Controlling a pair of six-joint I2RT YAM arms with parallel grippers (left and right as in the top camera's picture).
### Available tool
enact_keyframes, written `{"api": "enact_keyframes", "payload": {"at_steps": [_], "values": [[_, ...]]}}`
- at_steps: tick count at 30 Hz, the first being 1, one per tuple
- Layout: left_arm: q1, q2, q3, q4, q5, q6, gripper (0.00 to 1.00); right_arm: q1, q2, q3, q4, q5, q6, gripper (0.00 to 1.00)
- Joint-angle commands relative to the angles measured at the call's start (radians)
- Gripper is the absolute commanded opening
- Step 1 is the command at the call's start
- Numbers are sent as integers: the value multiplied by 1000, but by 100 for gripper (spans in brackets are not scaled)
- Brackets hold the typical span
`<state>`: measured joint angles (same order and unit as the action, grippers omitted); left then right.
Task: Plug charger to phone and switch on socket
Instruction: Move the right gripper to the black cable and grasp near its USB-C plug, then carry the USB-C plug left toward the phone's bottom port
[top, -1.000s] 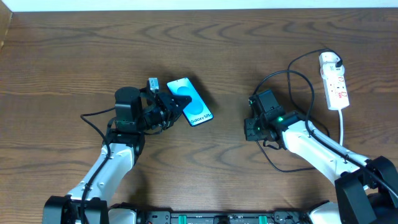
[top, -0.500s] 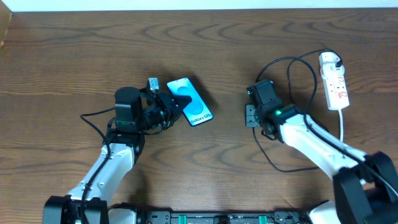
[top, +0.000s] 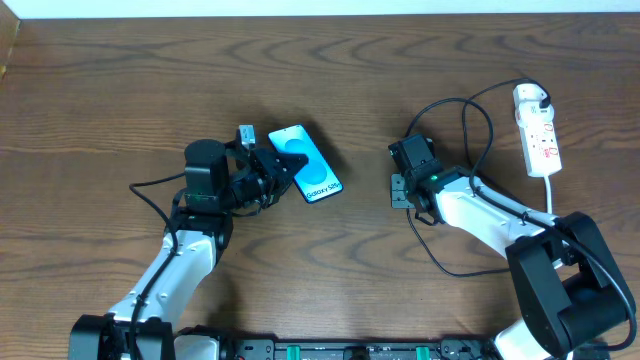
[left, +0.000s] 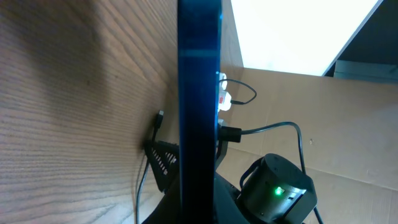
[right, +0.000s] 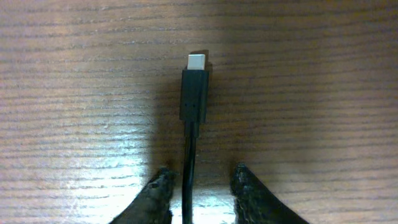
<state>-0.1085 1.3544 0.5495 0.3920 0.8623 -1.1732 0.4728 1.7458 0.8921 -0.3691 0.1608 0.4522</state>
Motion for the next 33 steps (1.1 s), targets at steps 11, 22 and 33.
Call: {"api": "enact_keyframes", "payload": {"at_steps": [11,22,33], "values": [[0,-8,26,8,17,6,7,6,24,7,3,-6,7,1],[0,-8,55,38,55,-11,7,-51,-142,21,2,-295,-82,1],[0,68,135,199,193,21,7,-138,-478,20,-324,-610,-328,1]]}}
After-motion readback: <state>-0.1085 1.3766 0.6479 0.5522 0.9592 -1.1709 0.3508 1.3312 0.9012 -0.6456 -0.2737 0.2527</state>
